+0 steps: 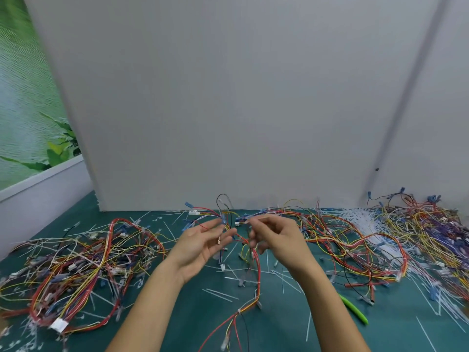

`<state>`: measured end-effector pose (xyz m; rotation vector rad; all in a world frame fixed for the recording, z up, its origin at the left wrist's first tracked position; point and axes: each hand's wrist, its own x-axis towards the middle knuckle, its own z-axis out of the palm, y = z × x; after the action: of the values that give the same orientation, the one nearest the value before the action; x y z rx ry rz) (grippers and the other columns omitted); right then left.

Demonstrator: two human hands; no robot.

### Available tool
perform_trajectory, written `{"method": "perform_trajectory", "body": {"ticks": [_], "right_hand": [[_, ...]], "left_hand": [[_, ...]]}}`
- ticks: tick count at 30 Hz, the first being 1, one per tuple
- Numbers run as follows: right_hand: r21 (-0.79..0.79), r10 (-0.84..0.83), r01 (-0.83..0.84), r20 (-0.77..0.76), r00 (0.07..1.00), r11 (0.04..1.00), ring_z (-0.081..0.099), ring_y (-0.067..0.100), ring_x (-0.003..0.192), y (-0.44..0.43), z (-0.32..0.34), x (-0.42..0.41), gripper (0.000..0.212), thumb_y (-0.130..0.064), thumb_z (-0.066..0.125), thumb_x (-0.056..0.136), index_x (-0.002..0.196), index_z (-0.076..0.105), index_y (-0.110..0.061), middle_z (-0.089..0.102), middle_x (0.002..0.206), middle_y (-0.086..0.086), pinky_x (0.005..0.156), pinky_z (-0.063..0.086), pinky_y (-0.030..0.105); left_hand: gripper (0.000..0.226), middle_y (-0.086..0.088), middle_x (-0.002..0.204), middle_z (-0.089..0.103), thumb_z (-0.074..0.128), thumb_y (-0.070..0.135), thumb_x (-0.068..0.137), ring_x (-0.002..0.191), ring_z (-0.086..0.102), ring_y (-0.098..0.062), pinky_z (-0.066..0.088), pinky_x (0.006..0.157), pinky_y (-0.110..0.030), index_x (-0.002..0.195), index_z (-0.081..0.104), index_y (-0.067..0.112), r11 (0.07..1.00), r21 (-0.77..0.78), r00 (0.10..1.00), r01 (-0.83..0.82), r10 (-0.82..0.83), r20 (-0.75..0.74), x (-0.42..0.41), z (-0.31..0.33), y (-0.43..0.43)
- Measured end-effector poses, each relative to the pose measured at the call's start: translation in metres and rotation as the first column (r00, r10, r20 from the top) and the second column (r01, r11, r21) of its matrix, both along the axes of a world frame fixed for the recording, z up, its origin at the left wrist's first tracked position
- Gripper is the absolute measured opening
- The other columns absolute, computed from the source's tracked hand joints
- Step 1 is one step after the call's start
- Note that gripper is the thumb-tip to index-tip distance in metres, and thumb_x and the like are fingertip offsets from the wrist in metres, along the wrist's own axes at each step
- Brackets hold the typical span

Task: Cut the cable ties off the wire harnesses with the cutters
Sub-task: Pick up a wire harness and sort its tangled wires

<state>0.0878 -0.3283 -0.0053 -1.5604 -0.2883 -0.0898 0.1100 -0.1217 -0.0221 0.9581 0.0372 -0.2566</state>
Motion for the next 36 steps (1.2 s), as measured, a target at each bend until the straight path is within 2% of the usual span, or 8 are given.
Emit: {"method": "perform_trajectory", "body": {"ticks": [5, 8, 13, 17, 22, 26, 31, 36], "right_hand": [[0.198, -0.184, 0.202, -0.105, 0.977, 0.959, 0.069, 0.016, 0.081, -0.006, 0.0, 0.008, 0.016, -0.021, 0.069, 0.098, 0.089, 0.08, -0.016, 0.072, 0.081, 0.003, 0.061, 0.053, 0.023], [0.279, -0.137, 0.178, -0.16, 0.978, 0.944, 0.075, 0.026, 0.088, -0.005, 0.0, 0.009, 0.015, -0.02, 0.063, 0.102, 0.098, 0.074, -0.01, 0.076, 0.092, 0.007, 0.062, 0.057, 0.027], [0.327, -0.045, 0.104, -0.181, 0.982, 0.939, 0.071, 0.023, 0.057, -0.003, 0.004, 0.007, 0.019, -0.019, 0.048, 0.109, 0.104, 0.059, -0.005, 0.079, 0.101, 0.014, 0.048, 0.054, 0.024], [0.27, -0.081, 0.13, -0.186, 0.979, 0.954, 0.061, 0.02, 0.047, -0.006, 0.003, 0.008, 0.018, -0.019, 0.05, 0.108, 0.104, 0.06, -0.006, 0.079, 0.103, 0.011, 0.047, 0.049, 0.026], [0.248, -0.118, 0.166, -0.198, 0.973, 0.955, 0.035, 0.015, 0.039, -0.011, 0.0, 0.01, 0.018, -0.019, 0.051, 0.105, 0.098, 0.063, -0.007, 0.079, 0.104, 0.011, 0.044, 0.037, 0.023], [0.264, -0.038, 0.095, -0.212, 0.977, 0.96, 0.024, 0.016, 0.038, -0.011, 0.003, 0.008, 0.019, -0.016, 0.053, 0.1, 0.086, 0.064, -0.007, 0.076, 0.1, 0.019, 0.043, 0.028, 0.022], [0.09, 0.206, -0.193, -0.174, 0.963, 0.977, 0.036, 0.019, 0.039, -0.007, 0.005, 0.0, 0.019, -0.026, 0.059, 0.088, 0.083, 0.062, -0.007, 0.072, 0.087, 0.024, 0.044, 0.035, 0.024], [-0.164, 0.597, -0.696, -0.401, 0.695, 0.699, 0.071, 0.022, 0.061, -0.011, 0.008, -0.014, 0.021, -0.031, 0.074, 0.093, 0.091, 0.072, -0.01, 0.076, 0.097, 0.019, 0.058, 0.056, 0.03]], "left_hand": [[0.026, -0.018, 0.109, 0.071, 0.056, -0.008, 0.095, 0.082, 0.075, -0.02, 0.058, 0.06, -0.022, 0.12, 0.064, -0.004, 0.969, 0.232, 0.996, -0.086, 0.08, 0.036, 0.0, -0.004, 0.004], [0.025, -0.016, 0.109, 0.069, 0.058, -0.004, 0.097, 0.074, 0.068, -0.017, 0.052, 0.058, -0.022, 0.12, 0.064, 0.0, 0.91, 0.378, 0.985, -0.171, 0.16, 0.06, 0.003, -0.01, 0.006], [0.033, -0.013, 0.117, 0.064, 0.062, 0.007, 0.097, 0.073, 0.067, -0.022, 0.047, 0.059, -0.029, 0.129, 0.052, 0.007, 0.792, 0.538, 0.954, -0.289, 0.288, 0.089, 0.014, -0.022, 0.014], [0.048, 0.0, 0.109, 0.063, 0.062, 0.011, 0.097, 0.081, 0.068, -0.021, 0.051, 0.067, -0.033, 0.14, 0.042, 0.012, 0.695, 0.637, 0.938, -0.333, 0.315, 0.146, 0.018, -0.028, 0.02], [0.056, -0.002, 0.114, 0.065, 0.065, 0.013, 0.094, 0.105, 0.066, -0.025, 0.051, 0.101, -0.05, 0.145, 0.041, 0.011, 0.608, 0.72, 0.938, -0.334, 0.292, 0.189, 0.02, -0.03, 0.023], [0.056, 0.003, 0.102, 0.069, 0.066, 0.016, 0.094, 0.093, 0.066, -0.018, 0.055, 0.084, -0.039, 0.145, 0.044, 0.009, 0.661, 0.696, 0.954, -0.281, 0.268, 0.131, 0.019, -0.03, 0.02], [0.02, -0.007, 0.104, 0.078, 0.074, 0.02, 0.09, 0.095, 0.071, -0.02, 0.055, 0.077, -0.034, 0.106, 0.07, 0.009, 0.809, 0.551, 0.973, -0.206, 0.228, 0.029, 0.02, -0.037, 0.018], [0.031, -0.011, 0.104, 0.078, 0.084, 0.018, 0.077, 0.1, 0.075, -0.022, 0.057, 0.078, -0.033, 0.095, 0.059, 0.011, 0.923, 0.322, 0.976, -0.21, 0.216, 0.016, 0.017, -0.04, 0.011]]}}
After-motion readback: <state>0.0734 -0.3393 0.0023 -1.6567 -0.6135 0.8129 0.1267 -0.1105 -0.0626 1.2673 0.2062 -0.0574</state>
